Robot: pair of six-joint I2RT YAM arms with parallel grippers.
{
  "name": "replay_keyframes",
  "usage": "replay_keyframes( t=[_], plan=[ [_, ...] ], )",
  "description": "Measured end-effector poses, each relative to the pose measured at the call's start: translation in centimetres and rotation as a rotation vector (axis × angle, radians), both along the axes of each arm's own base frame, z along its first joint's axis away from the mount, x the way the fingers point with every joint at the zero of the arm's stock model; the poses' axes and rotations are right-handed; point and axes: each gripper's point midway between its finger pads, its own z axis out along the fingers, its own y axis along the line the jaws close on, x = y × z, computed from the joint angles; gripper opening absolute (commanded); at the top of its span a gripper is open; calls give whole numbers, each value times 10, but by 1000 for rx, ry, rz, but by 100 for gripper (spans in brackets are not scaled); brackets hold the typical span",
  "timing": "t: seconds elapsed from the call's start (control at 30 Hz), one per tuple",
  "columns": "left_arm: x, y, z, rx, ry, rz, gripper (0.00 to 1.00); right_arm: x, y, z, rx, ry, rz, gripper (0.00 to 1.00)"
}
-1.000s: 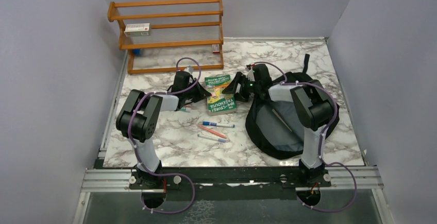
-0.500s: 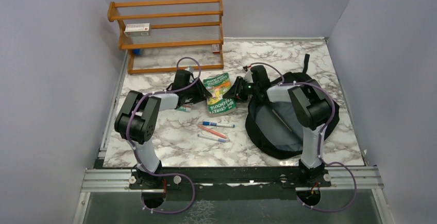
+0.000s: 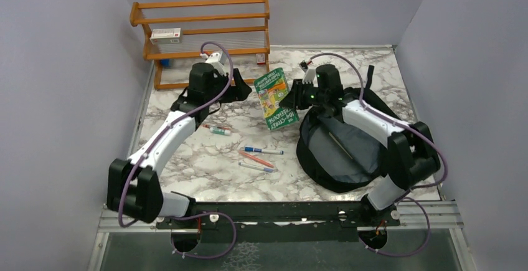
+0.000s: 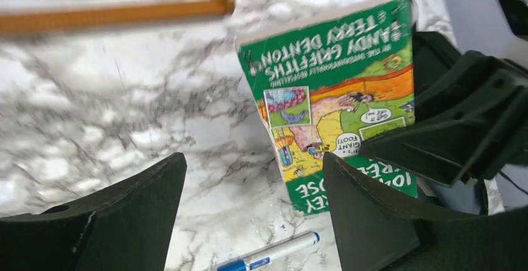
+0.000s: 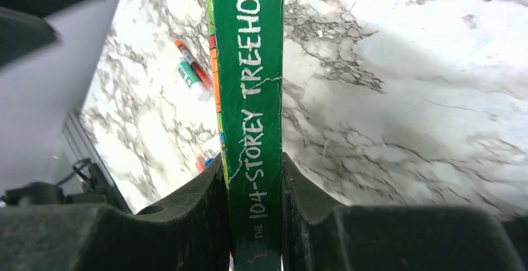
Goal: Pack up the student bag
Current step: Pick up the book from the center of the board.
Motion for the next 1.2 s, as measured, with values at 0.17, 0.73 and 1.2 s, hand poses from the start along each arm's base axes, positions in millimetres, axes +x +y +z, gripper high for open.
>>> replay_keyframes(
  t=[0.17,0.73,1.2],
  plan=[
    [-22,3,75,66,-275,-137,82,-27,-21,34,-87,-105,68,1],
    [-125,-56,146,-52,-543,-797,84,-159,-48,116,-59,-276,496,1],
    [-179,-85,151,-148,-522,-1055,81,-191,-44,144,27,-353,713,1]
  ],
)
